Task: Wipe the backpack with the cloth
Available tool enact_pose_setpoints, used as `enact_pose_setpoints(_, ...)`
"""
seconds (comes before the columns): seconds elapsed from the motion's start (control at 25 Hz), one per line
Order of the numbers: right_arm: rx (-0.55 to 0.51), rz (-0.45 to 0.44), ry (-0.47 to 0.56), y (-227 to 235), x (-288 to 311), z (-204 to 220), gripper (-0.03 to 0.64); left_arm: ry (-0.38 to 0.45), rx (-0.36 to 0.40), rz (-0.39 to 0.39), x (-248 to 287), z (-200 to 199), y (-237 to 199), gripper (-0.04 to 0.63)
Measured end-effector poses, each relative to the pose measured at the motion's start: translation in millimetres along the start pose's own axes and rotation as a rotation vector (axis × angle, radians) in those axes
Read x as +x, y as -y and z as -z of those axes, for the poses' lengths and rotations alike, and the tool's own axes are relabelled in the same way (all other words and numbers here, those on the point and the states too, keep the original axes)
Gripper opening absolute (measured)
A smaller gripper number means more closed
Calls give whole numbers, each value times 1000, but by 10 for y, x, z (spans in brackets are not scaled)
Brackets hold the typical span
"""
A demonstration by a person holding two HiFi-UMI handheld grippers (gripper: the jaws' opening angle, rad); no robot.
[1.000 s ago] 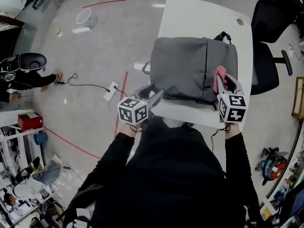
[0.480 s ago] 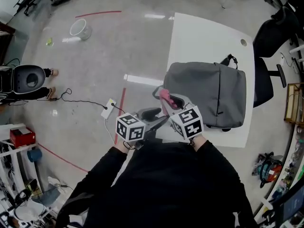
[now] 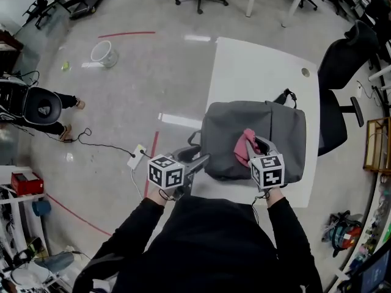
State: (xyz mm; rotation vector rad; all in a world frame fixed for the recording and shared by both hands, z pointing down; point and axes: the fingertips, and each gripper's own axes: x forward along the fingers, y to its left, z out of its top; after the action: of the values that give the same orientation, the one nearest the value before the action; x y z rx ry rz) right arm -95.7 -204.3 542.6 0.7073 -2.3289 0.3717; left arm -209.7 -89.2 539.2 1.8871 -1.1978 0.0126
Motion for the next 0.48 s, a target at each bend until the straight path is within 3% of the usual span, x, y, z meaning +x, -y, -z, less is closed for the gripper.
enact_pose_setpoints(0.2, 112, 146, 54, 1047, -648, 75, 86, 11, -5, -71, 200, -25, 70, 225)
enact_pose_setpoints(0.48, 133, 401, 132, 2200, -1424, -43, 86, 3, -17, -91, 390, 65, 166, 225)
